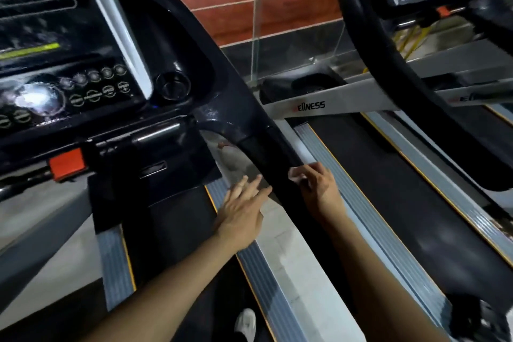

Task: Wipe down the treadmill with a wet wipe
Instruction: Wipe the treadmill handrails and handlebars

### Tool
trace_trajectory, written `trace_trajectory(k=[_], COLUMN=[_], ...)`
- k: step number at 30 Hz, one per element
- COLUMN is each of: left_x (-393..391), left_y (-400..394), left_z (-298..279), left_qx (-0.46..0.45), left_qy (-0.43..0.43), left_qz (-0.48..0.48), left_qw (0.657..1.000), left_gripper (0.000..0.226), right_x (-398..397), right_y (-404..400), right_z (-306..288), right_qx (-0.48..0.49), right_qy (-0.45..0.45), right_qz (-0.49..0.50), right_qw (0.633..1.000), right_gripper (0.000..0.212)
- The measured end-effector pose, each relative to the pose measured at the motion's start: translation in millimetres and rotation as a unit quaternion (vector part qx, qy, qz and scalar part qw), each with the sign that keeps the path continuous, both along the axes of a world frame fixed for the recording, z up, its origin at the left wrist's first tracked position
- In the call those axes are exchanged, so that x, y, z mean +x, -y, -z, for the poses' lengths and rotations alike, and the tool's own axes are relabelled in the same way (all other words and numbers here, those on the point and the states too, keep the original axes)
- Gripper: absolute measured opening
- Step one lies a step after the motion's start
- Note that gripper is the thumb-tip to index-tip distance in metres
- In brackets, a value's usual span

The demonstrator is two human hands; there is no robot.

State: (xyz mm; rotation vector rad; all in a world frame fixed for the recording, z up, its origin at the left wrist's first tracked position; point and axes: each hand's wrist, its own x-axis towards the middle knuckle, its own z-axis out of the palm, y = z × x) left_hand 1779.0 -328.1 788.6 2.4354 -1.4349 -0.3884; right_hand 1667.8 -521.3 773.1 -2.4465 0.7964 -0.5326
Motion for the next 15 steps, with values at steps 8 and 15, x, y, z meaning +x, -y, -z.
trace_trajectory(k=[8,15], left_x=[-48.3,-143.4], left_y=[-75.3,-109.7], left_z=[14.2,19.0], left_qx=[-0.009,-0.02], left_qy=[0.032,0.047], left_qz=[-0.096,-0.134], left_qw=[0.995,0.99], left_gripper=[0.052,0.053], right_x=[-25.3,-118.3], right_y=[-8.3,-34.6], right_z=[-0.1,9.3], right_qx=[-0.038,-0.053], right_qy=[0.016,0.004], right_qz=[-0.06,-0.063], right_qw=[0.997,0.997], right_gripper=[0.03,0.032])
